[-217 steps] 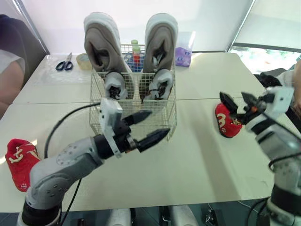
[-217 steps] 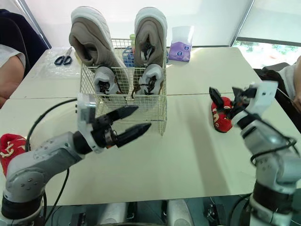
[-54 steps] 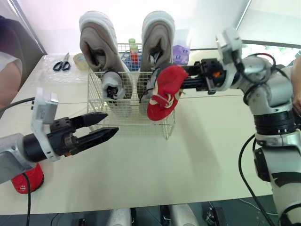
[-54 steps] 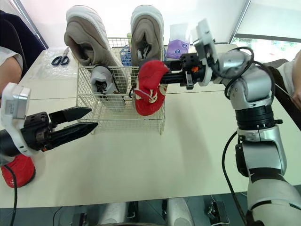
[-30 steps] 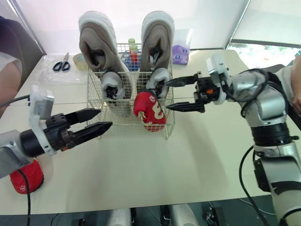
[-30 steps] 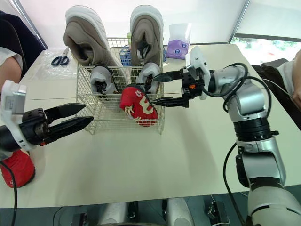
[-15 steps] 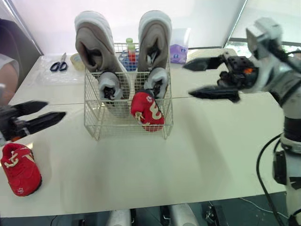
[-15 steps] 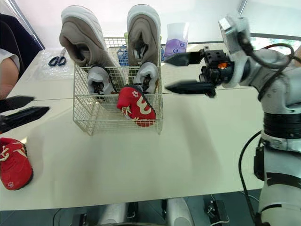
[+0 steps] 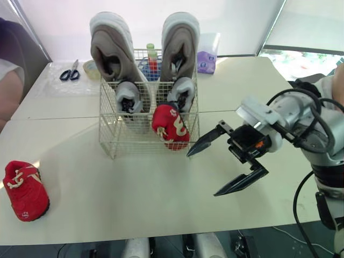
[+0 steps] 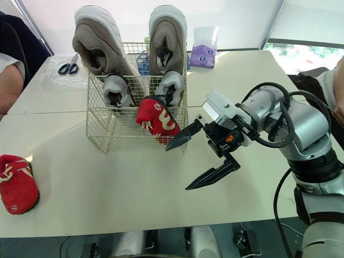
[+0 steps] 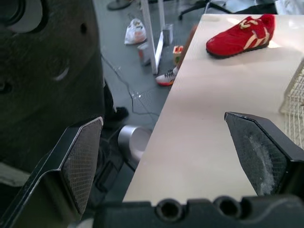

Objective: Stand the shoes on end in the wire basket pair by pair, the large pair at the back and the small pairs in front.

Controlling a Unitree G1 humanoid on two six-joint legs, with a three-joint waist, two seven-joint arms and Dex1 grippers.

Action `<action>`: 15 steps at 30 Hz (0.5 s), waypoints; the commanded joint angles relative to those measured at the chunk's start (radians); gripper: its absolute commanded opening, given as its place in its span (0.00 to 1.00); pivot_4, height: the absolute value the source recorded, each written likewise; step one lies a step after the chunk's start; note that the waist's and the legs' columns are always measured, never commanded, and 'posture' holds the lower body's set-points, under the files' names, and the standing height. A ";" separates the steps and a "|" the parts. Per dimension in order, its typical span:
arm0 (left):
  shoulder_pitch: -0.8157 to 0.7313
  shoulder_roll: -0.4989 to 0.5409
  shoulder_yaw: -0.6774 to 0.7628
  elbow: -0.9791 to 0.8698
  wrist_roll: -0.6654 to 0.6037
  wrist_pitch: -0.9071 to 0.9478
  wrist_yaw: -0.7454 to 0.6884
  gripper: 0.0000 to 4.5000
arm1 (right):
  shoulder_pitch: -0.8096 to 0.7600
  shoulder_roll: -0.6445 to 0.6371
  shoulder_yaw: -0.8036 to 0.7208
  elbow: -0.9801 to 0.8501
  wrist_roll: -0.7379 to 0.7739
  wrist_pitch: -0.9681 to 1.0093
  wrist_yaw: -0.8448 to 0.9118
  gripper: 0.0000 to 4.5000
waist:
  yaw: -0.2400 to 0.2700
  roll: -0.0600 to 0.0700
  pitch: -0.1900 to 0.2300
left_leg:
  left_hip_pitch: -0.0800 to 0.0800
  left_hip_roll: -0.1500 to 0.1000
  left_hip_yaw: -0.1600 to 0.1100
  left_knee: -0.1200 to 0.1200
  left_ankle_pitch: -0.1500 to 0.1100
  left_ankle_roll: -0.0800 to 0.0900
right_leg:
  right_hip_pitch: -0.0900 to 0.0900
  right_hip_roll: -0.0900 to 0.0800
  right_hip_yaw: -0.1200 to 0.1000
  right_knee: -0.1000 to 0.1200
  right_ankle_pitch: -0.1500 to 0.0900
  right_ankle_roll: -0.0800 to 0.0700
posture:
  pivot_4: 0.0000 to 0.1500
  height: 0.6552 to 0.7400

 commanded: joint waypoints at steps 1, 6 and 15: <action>0.030 -0.098 0.029 -0.063 -0.002 0.040 0.066 0.99 | -0.010 0.012 0.019 0.017 -0.026 -0.046 0.021 1.00 | -0.007 0.000 0.000 | 0.000 0.000 0.002 -0.001 0.000 0.000 | -0.001 -0.002 0.000 0.001 0.000 0.000 | 1.00 1.00; -0.001 -0.246 0.055 -0.083 -0.082 0.040 0.233 0.99 | -0.019 0.024 0.028 0.034 -0.015 -0.040 0.021 1.00 | -0.006 -0.004 -0.001 | 0.000 -0.001 0.011 -0.002 0.000 0.000 | -0.011 -0.009 -0.001 0.014 0.000 0.000 | 1.00 1.00; -0.025 -0.360 0.035 -0.121 -0.311 0.040 0.523 0.99 | -0.035 -0.028 0.064 0.045 0.033 -0.056 0.021 1.00 | -0.003 -0.010 -0.005 | 0.001 -0.002 0.009 0.000 -0.002 -0.004 | -0.010 -0.014 -0.002 0.015 -0.001 -0.005 | 1.00 1.00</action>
